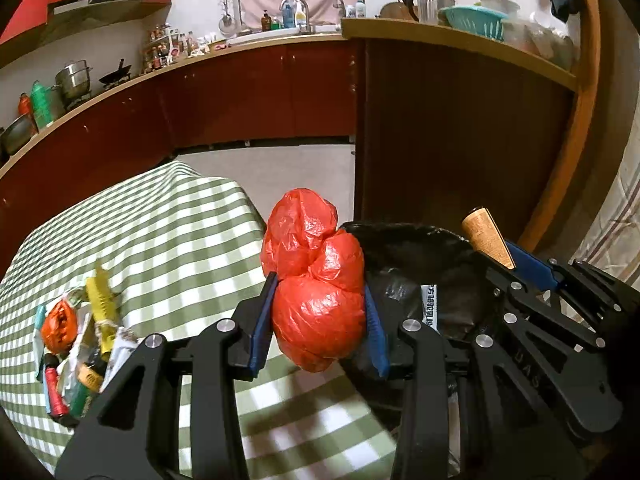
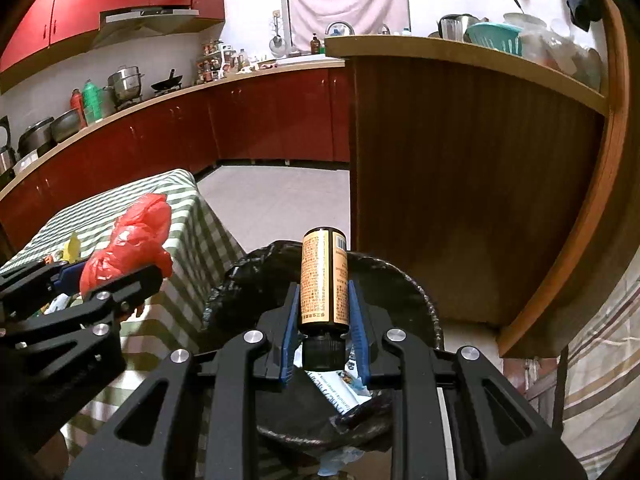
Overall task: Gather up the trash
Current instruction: 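Carry the red bag and tan can over the bin and release both, then move both open tools back over the trash pile on the table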
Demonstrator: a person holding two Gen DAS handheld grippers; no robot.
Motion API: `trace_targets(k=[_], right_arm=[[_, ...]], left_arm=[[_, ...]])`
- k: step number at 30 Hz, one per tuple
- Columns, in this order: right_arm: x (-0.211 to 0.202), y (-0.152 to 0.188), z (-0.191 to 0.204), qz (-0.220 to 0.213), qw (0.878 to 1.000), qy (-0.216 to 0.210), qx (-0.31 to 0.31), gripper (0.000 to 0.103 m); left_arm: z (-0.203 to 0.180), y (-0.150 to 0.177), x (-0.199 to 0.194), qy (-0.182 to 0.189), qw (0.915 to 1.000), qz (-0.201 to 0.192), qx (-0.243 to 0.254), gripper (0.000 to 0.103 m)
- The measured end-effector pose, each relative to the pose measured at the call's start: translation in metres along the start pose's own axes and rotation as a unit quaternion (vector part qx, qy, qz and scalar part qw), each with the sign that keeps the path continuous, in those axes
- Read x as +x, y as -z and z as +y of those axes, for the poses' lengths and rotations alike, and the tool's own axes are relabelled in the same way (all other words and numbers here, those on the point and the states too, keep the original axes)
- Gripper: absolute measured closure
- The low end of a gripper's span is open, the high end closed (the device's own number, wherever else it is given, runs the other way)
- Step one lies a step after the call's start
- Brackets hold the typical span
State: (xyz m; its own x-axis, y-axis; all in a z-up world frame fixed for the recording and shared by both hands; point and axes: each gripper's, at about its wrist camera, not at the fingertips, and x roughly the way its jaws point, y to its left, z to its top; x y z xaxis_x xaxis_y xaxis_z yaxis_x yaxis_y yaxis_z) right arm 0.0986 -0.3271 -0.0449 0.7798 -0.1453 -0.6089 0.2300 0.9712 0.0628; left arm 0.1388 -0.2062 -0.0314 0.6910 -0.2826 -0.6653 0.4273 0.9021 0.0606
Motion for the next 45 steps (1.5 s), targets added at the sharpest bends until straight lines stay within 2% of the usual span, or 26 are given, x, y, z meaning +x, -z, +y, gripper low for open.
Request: trace_targets(k=[7, 11, 13, 21, 23, 28, 36, 45], right_arm=[[0.014, -0.002, -0.014, 0.002, 1.0, 0.0, 0.01, 0.078], [0.017, -0.001, -0.017, 0.003, 1.0, 0.002, 0.015, 0.078], [0.019, -0.001, -0.018, 0.004, 1.0, 0.002, 0.02, 0.078], [0.023, -0.002, -0.021, 0.014, 0.999, 0.0, 0.029, 0.077], [0.021, -0.003, -0.021, 0.013, 0.999, 0.002, 0.029, 0.07], [0.018, -0.005, -0.02, 0.01, 1.0, 0.008, 0.028, 0.068], [0.004, -0.01, 0.003, 0.004, 1.0, -0.006, 0.017, 0.063], [-0.008, -0.007, 0.068, 0.017, 0.998, -0.054, -0.009, 0.062]], left_arm=[[-0.01, -0.01, 0.023, 0.001, 0.9998, 0.019, 0.004, 0.064], [-0.007, -0.015, 0.029, 0.005, 0.9994, 0.034, -0.009, 0.063], [-0.005, -0.017, 0.033, 0.008, 0.999, 0.041, -0.014, 0.059], [-0.003, -0.018, 0.032, 0.011, 0.9991, 0.038, -0.016, 0.049], [-0.002, -0.018, 0.032, 0.009, 0.9991, 0.036, -0.02, 0.045], [0.005, -0.016, 0.024, 0.005, 0.9992, 0.031, -0.023, 0.044], [0.043, -0.002, -0.01, -0.018, 0.9985, 0.02, -0.048, 0.044], [0.11, 0.026, -0.052, -0.074, 0.9932, 0.023, -0.088, 0.044]])
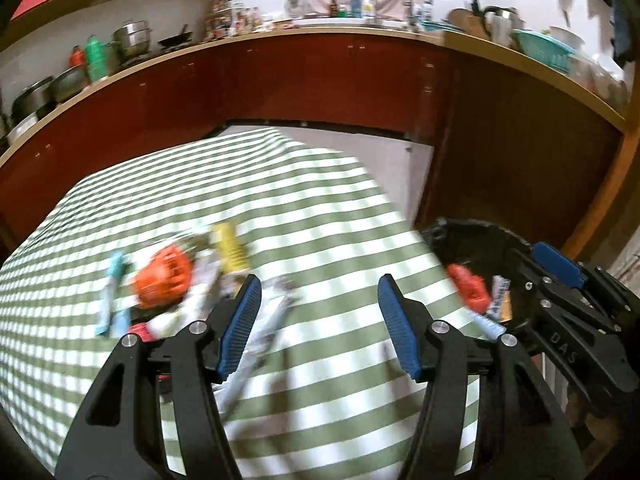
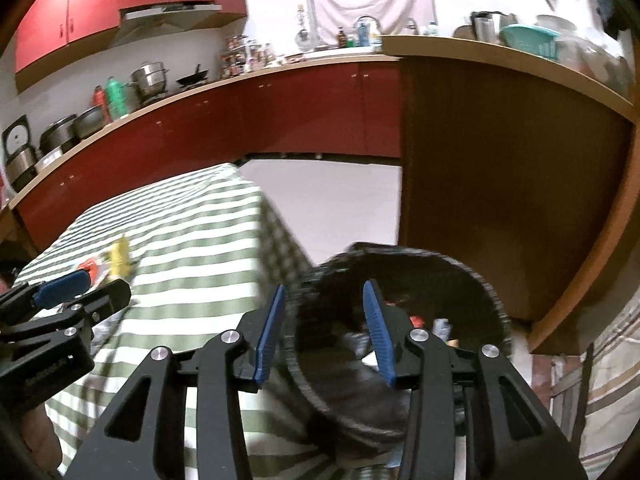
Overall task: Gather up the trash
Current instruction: 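Move both open tools back over the trash pile on the table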
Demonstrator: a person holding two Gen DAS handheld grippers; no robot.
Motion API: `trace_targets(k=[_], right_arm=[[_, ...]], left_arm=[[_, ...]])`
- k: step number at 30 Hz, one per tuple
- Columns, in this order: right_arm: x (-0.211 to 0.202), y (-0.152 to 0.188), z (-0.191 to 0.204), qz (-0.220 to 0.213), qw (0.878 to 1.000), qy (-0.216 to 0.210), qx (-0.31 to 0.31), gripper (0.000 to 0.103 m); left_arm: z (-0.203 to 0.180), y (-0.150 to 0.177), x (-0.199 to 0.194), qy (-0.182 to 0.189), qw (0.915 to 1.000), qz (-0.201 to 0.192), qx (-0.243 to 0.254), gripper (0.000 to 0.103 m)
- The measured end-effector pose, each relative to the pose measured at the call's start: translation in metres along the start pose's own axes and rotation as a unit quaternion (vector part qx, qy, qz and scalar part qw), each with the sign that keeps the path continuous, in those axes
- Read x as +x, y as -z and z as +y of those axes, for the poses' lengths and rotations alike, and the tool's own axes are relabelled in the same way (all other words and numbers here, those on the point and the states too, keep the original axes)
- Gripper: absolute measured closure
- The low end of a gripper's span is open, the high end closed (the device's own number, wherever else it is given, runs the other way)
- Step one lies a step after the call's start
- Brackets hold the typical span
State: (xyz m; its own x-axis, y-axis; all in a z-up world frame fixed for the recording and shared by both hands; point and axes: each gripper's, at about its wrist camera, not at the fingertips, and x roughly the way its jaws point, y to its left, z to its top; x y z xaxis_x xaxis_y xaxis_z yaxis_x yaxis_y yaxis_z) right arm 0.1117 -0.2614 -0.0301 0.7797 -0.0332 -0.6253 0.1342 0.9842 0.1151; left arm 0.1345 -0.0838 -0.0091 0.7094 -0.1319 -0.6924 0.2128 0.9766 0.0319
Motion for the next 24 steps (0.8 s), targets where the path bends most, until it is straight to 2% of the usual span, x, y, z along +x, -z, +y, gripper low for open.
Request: trace_targets(k=[10, 24], right_arm=[[-0.004, 0.007, 0.072, 0.014, 0.998, -0.043, -0.034, 0.062], [0.005, 0.027, 0.162, 0.053, 0.992, -0.08, -0.081, 0.062]], left_arm=[[0.085, 0.03, -0.023, -0.056, 0.9968, 0.015, -0.054, 0.044], [0.168, 0.065, -0.045, -0.098, 0.9893, 0.023, -0.106, 0.044]])
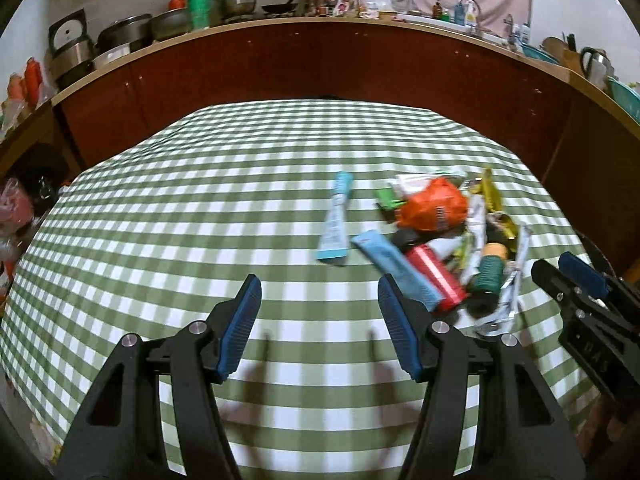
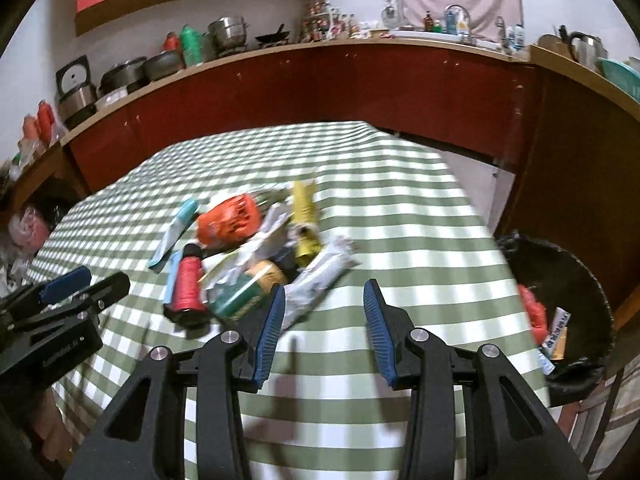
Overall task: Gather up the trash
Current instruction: 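Move both open tools back over the trash pile on the table, then grasp the silver foil packet with the right tool while the left tool grasps the blue tube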
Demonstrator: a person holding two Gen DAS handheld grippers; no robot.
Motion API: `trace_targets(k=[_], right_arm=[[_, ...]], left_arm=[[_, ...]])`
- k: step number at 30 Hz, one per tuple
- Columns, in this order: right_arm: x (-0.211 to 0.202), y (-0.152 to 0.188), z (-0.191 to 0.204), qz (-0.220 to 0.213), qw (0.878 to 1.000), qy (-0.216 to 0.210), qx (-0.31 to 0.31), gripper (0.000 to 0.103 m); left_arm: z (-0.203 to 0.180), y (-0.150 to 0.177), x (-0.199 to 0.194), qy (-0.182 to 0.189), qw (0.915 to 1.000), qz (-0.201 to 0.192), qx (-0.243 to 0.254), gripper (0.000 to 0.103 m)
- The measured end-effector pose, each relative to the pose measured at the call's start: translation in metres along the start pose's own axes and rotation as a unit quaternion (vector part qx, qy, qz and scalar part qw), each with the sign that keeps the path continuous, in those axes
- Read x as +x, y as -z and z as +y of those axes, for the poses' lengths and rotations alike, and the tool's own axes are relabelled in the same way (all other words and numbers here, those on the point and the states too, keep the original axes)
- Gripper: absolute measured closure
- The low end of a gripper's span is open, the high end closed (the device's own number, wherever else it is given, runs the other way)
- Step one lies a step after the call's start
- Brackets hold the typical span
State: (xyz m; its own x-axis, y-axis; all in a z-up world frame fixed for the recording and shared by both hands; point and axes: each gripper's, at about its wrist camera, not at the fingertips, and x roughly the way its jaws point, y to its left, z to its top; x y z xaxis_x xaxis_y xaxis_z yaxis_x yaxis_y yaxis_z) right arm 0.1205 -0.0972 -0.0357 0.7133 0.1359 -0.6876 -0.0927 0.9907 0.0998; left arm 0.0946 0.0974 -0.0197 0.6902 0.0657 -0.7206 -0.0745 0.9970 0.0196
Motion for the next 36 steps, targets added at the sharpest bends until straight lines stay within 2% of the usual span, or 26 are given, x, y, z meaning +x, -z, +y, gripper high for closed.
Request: trace_targets(k=[7, 18, 30, 33, 36], right_arm=[[0.015, 0.006, 0.023, 0.03, 0.999, 0.007, -0.021, 0.061], [0.005, 0.004, 0.004, 0.031, 0.998, 0.057, -0.017, 0.059], [0.015, 0.005, 0.013, 0.033, 0.998, 0.047, -0.024, 0.059], [0.013, 0.005, 0.007, 0.032, 0.998, 0.043, -0.017, 0.065], [0.011, 0.006, 0.003, 0.03, 0.999, 0.041, -0.017, 0.079]], left_arm=[[0.02, 0.004, 0.004, 0.005, 0.9999, 0.005, -0.013, 0.044], [0.022, 0.002, 0.007, 0.021, 0.9997, 0.005, -0.015, 0.044], [0.014, 0.004, 0.01, 0.024, 0.9996, 0.008, -0.011, 0.044], [0.01, 0.004, 0.011, 0.026, 0.9996, 0.01, -0.009, 0.044], [0.005, 0.004, 0.011, 0.027, 0.9996, 0.009, -0.006, 0.044]])
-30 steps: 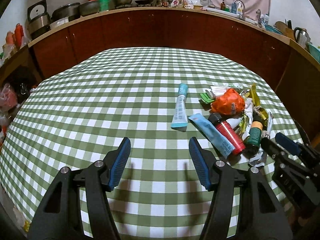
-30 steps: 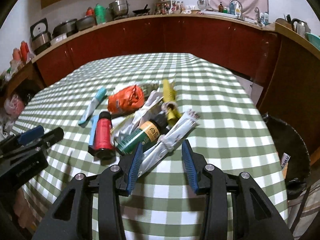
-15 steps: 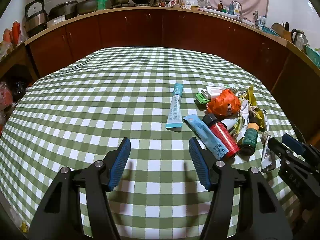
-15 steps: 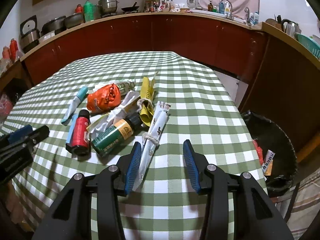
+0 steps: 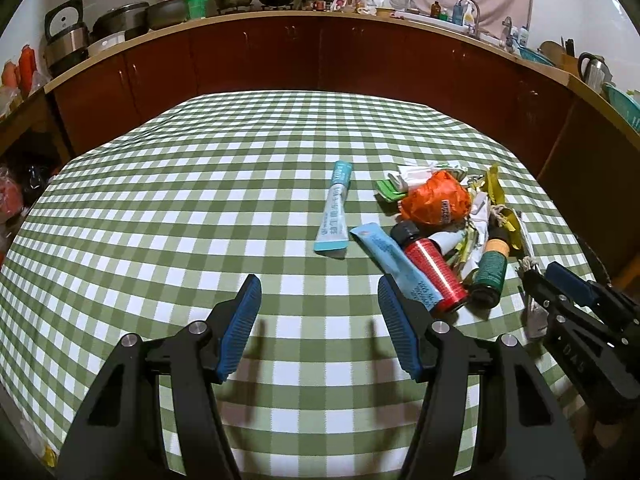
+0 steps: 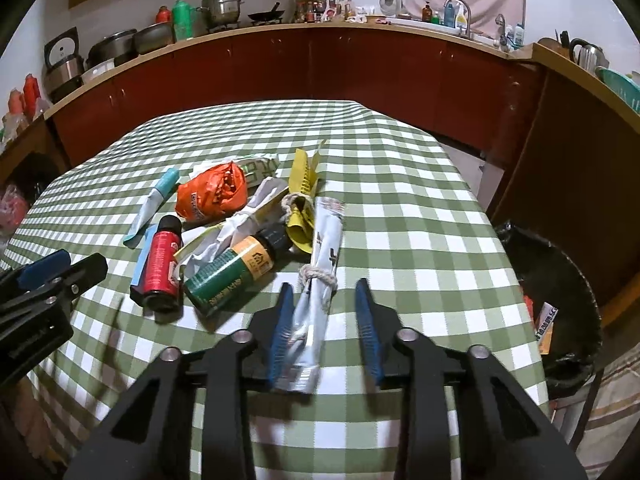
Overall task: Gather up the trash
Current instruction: 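Grasp the silver foil packet with the right tool while the left tool grasps the blue tube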
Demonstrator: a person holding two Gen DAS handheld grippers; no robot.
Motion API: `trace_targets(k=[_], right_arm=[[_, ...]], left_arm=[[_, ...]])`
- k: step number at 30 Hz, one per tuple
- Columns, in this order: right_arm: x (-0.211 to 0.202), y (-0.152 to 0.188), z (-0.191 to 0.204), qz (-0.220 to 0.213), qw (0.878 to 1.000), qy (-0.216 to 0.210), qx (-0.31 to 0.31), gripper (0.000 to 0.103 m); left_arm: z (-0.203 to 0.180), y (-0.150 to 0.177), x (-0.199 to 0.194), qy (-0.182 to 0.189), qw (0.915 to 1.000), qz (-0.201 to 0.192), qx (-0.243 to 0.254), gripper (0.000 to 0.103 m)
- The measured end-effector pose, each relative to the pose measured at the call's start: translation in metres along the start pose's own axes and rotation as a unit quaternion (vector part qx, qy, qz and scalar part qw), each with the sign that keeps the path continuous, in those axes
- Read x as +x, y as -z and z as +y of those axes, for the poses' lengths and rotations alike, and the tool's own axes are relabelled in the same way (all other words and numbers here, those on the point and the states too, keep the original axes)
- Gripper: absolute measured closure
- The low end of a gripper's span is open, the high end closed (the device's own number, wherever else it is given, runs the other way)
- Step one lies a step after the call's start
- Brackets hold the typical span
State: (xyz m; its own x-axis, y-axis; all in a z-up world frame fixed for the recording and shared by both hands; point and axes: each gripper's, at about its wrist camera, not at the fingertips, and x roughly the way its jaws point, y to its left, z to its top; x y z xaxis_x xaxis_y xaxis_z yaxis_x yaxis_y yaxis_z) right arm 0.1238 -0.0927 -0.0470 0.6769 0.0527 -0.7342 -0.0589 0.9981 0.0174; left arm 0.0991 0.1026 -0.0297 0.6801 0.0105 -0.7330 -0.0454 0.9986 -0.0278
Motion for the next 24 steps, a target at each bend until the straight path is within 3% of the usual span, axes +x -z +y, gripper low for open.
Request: trace_targets(k=[1, 14, 20, 24], right_arm=[[-0.001, 0.001, -0.001, -0.001, 1.0, -0.004, 0.001, 0.086], [-0.015, 0.004, -0.023, -0.026, 0.999, -0.019, 0.005, 0.087], [-0.017, 0.005, -0.03, -0.03, 0.999, -0.025, 0.009, 0.087], [-0.017, 0.007, -0.034, -0.031, 0.999, -0.028, 0.011, 0.087]], left_arm=[[-0.002, 0.0, 0.0, 0.001, 1.0, 0.0, 0.0, 0.044], [-0.039, -0.001, 0.011, 0.002, 0.9997, 0.009, 0.021, 0.043], [-0.038, -0.003, 0.011, 0.005, 0.9998, 0.015, 0.01, 0.043], [-0.042, -0.005, 0.015, -0.004, 0.9997, 0.012, 0.019, 0.037]])
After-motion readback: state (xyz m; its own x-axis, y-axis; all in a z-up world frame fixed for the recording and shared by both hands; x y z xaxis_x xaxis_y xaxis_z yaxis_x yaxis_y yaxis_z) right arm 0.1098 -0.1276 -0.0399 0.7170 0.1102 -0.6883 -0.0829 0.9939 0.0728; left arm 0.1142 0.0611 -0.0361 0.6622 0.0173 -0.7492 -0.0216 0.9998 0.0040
